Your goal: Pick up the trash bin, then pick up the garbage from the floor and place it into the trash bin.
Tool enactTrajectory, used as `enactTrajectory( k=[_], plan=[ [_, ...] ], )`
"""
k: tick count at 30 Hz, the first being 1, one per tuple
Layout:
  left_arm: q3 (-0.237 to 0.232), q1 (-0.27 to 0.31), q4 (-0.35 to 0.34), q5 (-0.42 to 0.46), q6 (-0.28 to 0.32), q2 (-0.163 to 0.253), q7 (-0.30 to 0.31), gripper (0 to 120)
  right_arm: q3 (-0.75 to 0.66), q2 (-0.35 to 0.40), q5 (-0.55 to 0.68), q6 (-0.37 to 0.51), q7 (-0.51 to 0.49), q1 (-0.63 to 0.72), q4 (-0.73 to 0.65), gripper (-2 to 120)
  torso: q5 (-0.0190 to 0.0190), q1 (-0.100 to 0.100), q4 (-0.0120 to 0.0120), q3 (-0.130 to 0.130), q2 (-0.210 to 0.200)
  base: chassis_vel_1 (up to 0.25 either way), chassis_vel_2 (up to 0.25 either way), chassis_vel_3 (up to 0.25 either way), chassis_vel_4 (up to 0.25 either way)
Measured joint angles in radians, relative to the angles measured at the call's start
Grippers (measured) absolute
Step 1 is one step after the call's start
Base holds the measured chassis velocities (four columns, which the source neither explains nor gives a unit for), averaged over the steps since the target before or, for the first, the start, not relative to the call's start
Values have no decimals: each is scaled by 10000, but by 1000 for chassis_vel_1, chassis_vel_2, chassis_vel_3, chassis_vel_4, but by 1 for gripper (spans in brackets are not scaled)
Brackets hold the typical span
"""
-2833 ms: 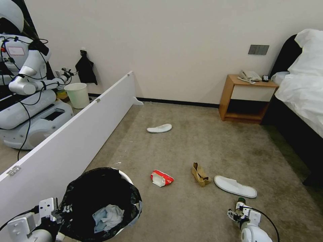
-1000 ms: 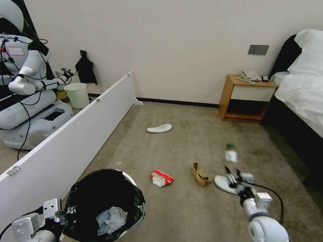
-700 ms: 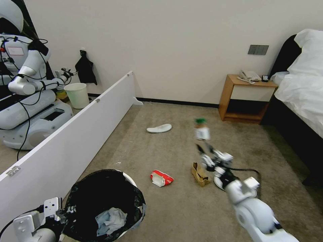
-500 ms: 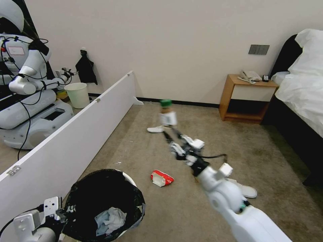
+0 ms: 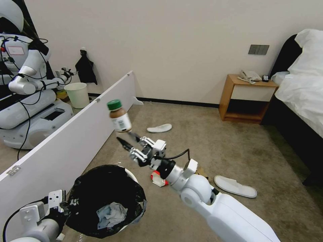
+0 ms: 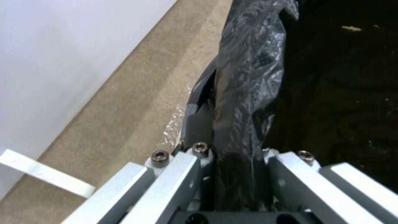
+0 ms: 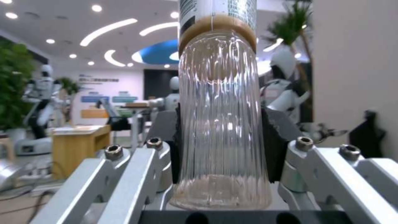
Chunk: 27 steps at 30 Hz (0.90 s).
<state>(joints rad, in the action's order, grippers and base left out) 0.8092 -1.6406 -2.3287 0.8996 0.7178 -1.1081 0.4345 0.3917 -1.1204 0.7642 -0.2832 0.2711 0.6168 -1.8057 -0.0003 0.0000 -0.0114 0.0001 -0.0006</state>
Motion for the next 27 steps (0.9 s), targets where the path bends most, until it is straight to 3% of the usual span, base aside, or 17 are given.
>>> enactTrajectory(
  k=[27],
  plan=[
    [24, -6, -123, 280, 39, 180, -27, 3, 1598, -578, -350, -208, -88, 55, 824, 35, 0, 0, 2, 0, -1, 0, 0, 0, 0]
  ],
)
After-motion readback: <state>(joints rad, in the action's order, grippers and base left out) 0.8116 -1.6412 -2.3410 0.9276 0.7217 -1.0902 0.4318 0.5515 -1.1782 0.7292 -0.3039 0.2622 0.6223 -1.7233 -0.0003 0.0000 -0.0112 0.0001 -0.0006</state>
